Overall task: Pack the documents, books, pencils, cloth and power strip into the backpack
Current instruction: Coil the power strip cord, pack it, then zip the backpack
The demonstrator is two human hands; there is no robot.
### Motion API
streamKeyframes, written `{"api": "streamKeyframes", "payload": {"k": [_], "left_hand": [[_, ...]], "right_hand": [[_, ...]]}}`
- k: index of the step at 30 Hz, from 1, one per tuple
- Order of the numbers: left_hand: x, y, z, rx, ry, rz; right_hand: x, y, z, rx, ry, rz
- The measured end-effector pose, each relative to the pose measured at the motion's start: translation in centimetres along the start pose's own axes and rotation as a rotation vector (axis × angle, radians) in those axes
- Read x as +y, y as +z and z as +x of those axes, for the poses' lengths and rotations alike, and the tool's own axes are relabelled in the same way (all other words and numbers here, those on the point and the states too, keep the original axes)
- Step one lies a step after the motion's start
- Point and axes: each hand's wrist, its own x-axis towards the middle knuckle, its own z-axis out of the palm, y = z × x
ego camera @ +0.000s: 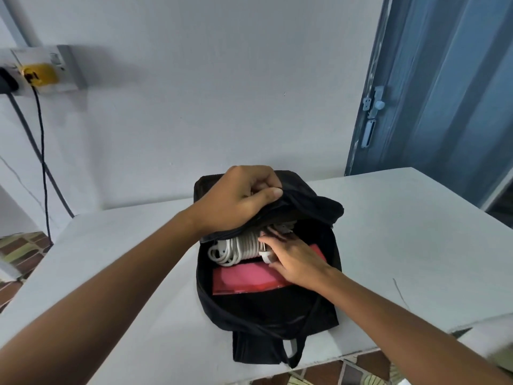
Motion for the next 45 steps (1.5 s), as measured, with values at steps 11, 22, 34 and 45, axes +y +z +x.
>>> {"api": "streamKeyframes", "payload": {"k": [11,22,34,45], "left_hand": [[-1.8,2.0,-2.8,-0.118,-0.163,-0.128],[-4.4,5.2,-5.7,-0.277,-0.272,-0.245],[-8.1,10.2,-8.9,-0.414,-0.306,0.084],[-5.8,9.4,-3.5,0.037,0.083,0.746]], "right_hand": [[-1.4,-0.1,-2.6,0.011,0.201,0.233],[-5.6,-3.5,-7.4,0.148,-0.132,0.229],[-0.5,-2.9,-6.3,0.724,0.393,0.302],[5.9,-3.6,-4.6,0.068,0.478,0.026]]}}
